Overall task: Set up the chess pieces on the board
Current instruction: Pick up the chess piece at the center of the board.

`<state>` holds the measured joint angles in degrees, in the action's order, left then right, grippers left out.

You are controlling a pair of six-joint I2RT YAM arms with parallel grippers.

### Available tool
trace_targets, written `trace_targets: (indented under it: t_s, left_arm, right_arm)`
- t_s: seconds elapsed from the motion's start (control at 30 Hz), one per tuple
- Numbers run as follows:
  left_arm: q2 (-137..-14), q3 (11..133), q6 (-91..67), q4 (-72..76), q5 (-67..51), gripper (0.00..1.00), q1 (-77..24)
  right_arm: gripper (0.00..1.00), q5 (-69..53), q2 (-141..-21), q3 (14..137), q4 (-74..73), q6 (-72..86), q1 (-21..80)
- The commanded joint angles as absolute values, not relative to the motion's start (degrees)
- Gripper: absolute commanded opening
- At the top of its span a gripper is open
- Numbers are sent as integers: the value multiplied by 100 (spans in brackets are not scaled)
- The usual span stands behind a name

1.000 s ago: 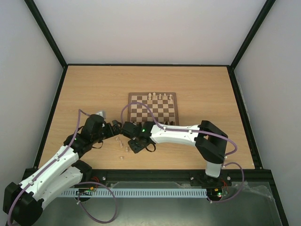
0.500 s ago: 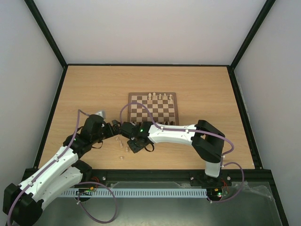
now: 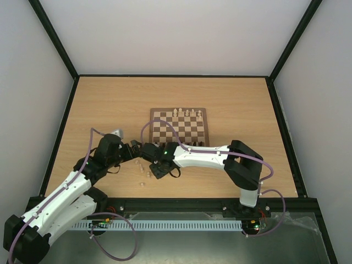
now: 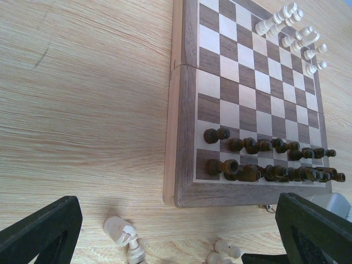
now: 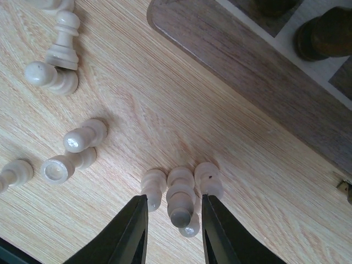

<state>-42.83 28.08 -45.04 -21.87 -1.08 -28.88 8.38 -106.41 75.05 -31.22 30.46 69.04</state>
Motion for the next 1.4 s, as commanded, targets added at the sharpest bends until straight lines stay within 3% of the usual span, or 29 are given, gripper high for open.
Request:
trace_targets:
  t_s: [0.0,0.13,0.47,1.37]
  left_arm:
    - [-4204,2830,-4500,-2237,-141,100,-2856]
    - [-4188,2819,-4508,-2242,-149,100,-2856]
    - [-4161,2814,-4509,-2234,-158,99,-2856]
    - [-4132,2795,-4509,-2213,-193,99,-2854]
  right_arm:
    - [28,947,-10684,7379,-3367,3112,6934]
    - [27,906,-10742,7358,-3357,3111,6926]
    - [10,866,-10731,7382,-3272,3055,6918]
    - [4,1103,-10302,7636,-3368,3004,6680]
